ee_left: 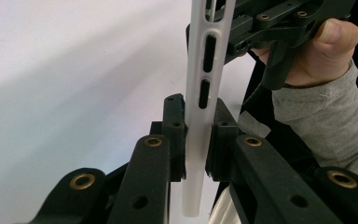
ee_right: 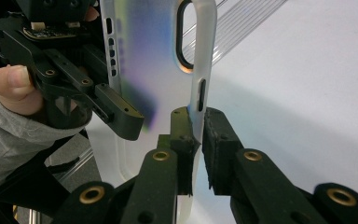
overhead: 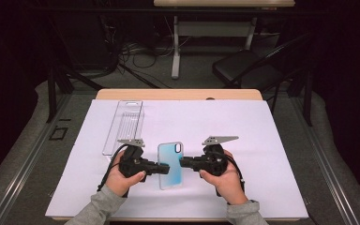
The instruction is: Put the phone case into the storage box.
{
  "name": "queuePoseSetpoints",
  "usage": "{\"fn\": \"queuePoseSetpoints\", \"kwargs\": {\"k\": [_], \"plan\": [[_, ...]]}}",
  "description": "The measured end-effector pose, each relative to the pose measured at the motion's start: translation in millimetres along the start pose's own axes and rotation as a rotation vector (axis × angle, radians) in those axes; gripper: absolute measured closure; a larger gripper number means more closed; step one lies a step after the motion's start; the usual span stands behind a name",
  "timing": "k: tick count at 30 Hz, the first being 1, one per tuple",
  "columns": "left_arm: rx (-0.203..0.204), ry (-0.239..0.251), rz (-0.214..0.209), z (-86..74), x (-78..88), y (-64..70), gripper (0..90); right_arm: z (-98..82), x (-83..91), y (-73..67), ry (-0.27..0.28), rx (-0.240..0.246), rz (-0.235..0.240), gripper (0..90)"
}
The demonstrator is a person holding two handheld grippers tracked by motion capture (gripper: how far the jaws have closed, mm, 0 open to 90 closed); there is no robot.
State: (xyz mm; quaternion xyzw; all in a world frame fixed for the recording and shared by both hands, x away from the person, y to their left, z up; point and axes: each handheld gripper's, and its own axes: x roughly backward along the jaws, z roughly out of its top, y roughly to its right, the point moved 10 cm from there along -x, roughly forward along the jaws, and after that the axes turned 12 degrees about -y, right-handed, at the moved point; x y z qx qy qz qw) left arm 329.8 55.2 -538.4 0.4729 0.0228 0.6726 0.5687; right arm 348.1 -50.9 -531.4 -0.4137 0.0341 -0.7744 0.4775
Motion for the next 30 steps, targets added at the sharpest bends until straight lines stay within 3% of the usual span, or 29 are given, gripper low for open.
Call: {"fn": "queuePoseSetpoints", "kwargs": {"k": [30], "plan": [[0.003, 0.007, -0.001, 0.6, 0.9, -0.4, 81.3, 1.5, 0.9, -0.8, 0.021, -0.017, -0.01, 83.8]]}}
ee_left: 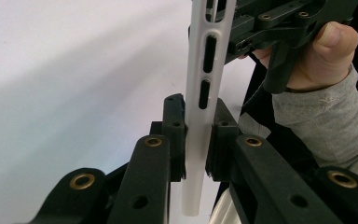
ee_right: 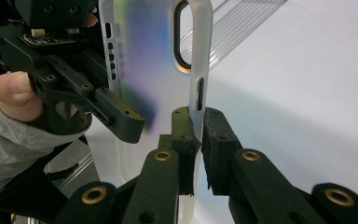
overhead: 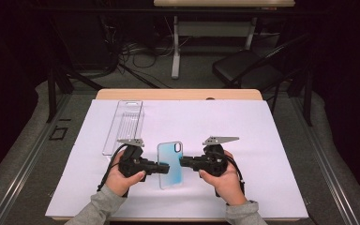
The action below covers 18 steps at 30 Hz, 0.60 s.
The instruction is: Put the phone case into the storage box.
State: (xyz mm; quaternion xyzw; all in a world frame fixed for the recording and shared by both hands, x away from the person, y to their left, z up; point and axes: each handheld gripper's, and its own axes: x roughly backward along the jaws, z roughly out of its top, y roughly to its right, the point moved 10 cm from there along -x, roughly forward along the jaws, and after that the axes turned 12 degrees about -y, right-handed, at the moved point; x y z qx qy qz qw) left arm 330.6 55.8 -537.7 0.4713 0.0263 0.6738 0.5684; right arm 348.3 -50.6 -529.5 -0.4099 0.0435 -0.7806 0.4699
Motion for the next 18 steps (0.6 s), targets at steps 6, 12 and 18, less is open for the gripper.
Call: {"fn": "queuePoseSetpoints", "kwargs": {"k": [6, 12, 18], "plan": [[0.001, 0.003, 0.001, 0.2, 0.3, -0.2, 81.2, 0.0, 0.2, -0.4, 0.002, -0.007, -0.005, 83.9], [0.002, 0.004, 0.0, 0.3, 0.7, -0.7, 81.2, 0.7, -0.3, -0.3, 0.011, -0.007, -0.014, 84.1], [0.006, 0.007, -0.004, 0.7, 1.1, -0.5, 81.1, 1.3, 0.0, -0.9, 0.02, -0.012, -0.018, 84.2]]}}
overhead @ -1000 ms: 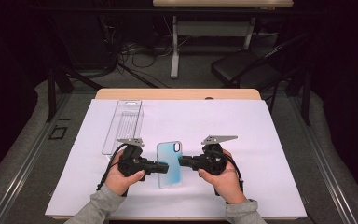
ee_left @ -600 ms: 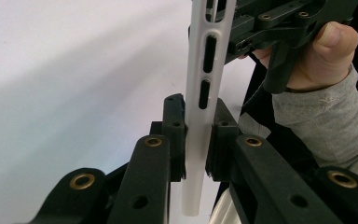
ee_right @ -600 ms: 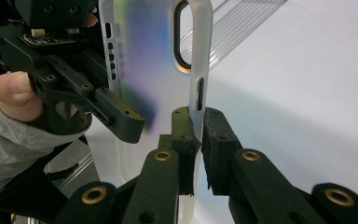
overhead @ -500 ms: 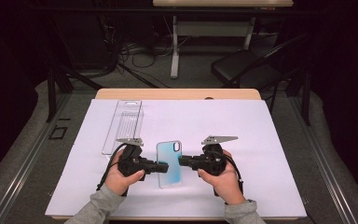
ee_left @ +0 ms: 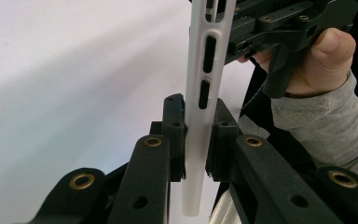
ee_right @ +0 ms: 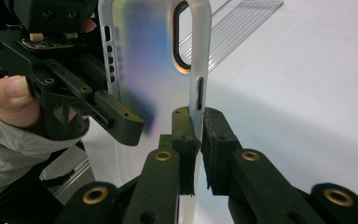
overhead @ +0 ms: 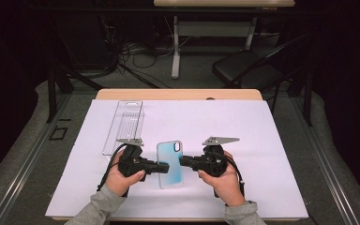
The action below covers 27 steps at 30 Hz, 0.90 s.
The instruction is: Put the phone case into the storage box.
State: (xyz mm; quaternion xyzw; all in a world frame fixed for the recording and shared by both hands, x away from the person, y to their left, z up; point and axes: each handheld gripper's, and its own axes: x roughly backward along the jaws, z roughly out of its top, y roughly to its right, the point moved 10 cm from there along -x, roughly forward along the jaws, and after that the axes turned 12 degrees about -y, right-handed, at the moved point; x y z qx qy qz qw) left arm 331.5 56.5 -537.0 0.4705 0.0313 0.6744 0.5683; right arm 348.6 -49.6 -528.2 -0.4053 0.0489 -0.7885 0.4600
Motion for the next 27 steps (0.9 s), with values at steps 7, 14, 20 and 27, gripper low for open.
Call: {"fn": "queuePoseSetpoints", "kwargs": {"k": [7, 14, 20, 27], "plan": [[0.002, 0.004, -0.002, 0.3, 0.2, -0.2, 81.0, -0.4, 0.0, -0.1, -0.002, -0.016, -0.002, 84.3], [0.0, 0.007, 0.002, 0.7, 0.5, -0.7, 80.7, 0.0, 0.0, -0.7, 0.004, -0.024, -0.005, 84.3], [-0.001, 0.011, 0.001, 1.3, -0.4, -0.1, 78.5, -0.6, -1.4, -2.5, -0.001, -0.015, -0.013, 84.4], [0.002, 0.024, 0.012, 2.7, 0.4, -2.1, 71.9, -0.2, 0.1, -0.1, 0.001, -0.017, -0.032, 84.4]]}}
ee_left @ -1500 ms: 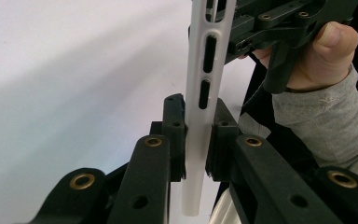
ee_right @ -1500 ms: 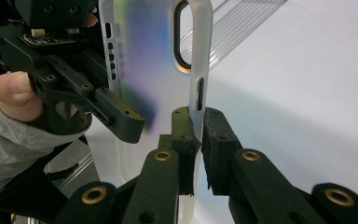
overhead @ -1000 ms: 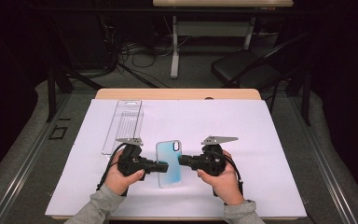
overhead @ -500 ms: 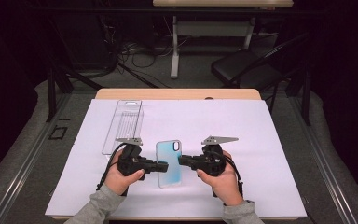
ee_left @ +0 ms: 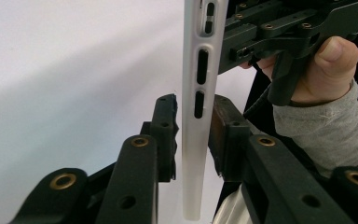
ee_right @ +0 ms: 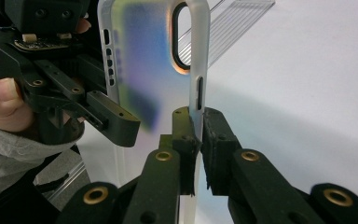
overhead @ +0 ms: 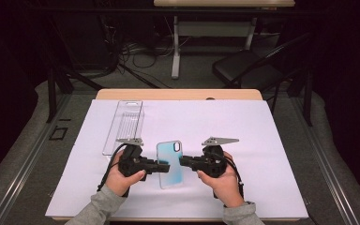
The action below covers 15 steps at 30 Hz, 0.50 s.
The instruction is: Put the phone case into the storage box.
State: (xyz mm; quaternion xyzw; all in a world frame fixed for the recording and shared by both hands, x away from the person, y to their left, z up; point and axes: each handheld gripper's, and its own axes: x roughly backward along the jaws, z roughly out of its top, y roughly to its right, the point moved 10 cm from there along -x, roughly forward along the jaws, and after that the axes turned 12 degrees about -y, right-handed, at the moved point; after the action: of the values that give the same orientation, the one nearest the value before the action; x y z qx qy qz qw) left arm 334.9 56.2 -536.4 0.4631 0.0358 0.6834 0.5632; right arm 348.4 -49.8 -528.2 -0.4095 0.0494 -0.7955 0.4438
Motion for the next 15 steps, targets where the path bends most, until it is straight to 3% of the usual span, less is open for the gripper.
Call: {"fn": "queuePoseSetpoints", "kwargs": {"k": [3, 8, 15], "plan": [[0.004, 0.002, 0.006, 0.2, 0.4, -0.7, 70.1, 0.7, 0.8, 1.5, 0.006, -0.005, -0.008, 84.4], [-0.005, 0.014, 0.051, 1.6, 1.6, -5.5, 67.4, 0.9, 1.9, 5.9, 0.01, -0.013, -0.029, 84.4], [-0.004, 0.024, 0.069, 2.6, 2.6, -8.2, 65.7, 0.6, 3.5, 12.3, 0.01, -0.025, -0.066, 84.4]]}}
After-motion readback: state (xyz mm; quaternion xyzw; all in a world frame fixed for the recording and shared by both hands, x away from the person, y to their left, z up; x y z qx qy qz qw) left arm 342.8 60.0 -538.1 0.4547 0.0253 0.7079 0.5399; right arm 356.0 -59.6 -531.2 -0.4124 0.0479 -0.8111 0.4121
